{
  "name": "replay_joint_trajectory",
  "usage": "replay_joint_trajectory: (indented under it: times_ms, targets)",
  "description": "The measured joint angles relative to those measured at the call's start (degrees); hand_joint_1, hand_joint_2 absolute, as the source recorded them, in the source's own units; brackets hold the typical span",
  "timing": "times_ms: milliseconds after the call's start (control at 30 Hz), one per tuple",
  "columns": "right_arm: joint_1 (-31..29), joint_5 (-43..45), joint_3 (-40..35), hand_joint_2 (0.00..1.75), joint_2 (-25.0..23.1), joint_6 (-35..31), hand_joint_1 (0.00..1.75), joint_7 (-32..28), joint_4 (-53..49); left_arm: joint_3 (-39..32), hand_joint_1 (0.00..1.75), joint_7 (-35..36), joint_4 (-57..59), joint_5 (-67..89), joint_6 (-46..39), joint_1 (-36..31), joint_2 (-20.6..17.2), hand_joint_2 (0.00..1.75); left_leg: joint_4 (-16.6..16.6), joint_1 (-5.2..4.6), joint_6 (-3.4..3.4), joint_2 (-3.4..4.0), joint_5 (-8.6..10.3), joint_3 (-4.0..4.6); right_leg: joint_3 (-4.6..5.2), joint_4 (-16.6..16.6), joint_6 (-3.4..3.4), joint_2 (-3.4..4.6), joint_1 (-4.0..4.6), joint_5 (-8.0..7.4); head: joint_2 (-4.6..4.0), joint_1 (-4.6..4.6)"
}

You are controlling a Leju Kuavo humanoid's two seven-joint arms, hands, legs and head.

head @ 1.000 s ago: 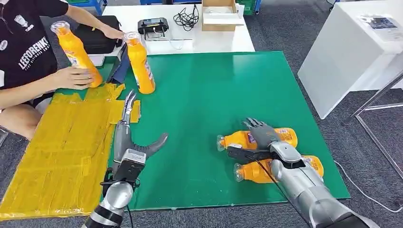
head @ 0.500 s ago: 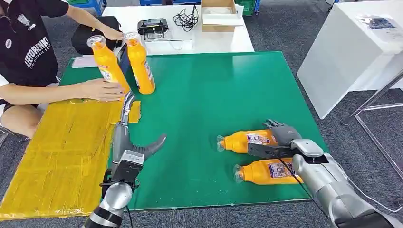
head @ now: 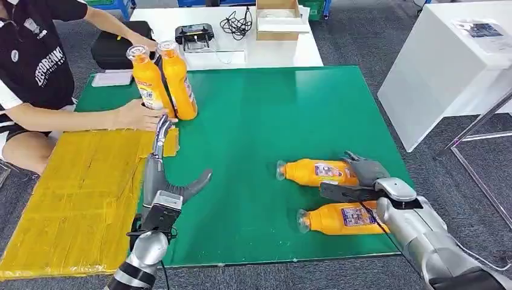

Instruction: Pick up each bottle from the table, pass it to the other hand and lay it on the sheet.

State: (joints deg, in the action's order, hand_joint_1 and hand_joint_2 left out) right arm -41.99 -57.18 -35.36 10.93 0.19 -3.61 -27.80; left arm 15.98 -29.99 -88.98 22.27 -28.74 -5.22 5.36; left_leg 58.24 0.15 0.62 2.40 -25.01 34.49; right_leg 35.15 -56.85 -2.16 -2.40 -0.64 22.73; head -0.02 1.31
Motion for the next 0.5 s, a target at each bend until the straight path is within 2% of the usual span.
replay_joint_trajectory:
  times_ms: [333, 433, 500]
  targets:
    - [1.2, -4.0, -0.1, 1.75, -2.6, -7.8, 1.75, 3.3, 1.8, 0.9, 0.00, 0.0, 0.3, -1.0, 0.1, -0.7, 0.5, 1.75, 0.0, 0.01, -0.03, 0.30, -0.07, -0.22, -0.09, 0.0, 0.00, 0.29, 0.03, 0.00, 0.00, 0.00]
    - [2.2, -5.3, -0.1, 1.75, -3.2, -13.5, 1.75, 3.9, 1.9, 1.1, 0.00, 0.7, 0.3, -0.6, 0.5, -0.6, 0.5, 1.75, 0.0, 0.02, -0.04, 0.31, -0.06, -0.24, -0.11, 0.0, 0.02, 0.29, 0.05, -0.01, 0.00, 0.02]
    - [3.9, -6.3, 0.7, 1.75, -3.6, -22.0, 1.75, 5.8, 1.2, 1.4, 0.00, 2.1, 0.3, 0.3, 1.5, -0.5, 0.5, 1.75, 0.0, 0.02, -0.04, 0.28, -0.05, -0.21, -0.13, 0.0, 0.02, 0.28, 0.05, -0.01, 0.00, 0.02]
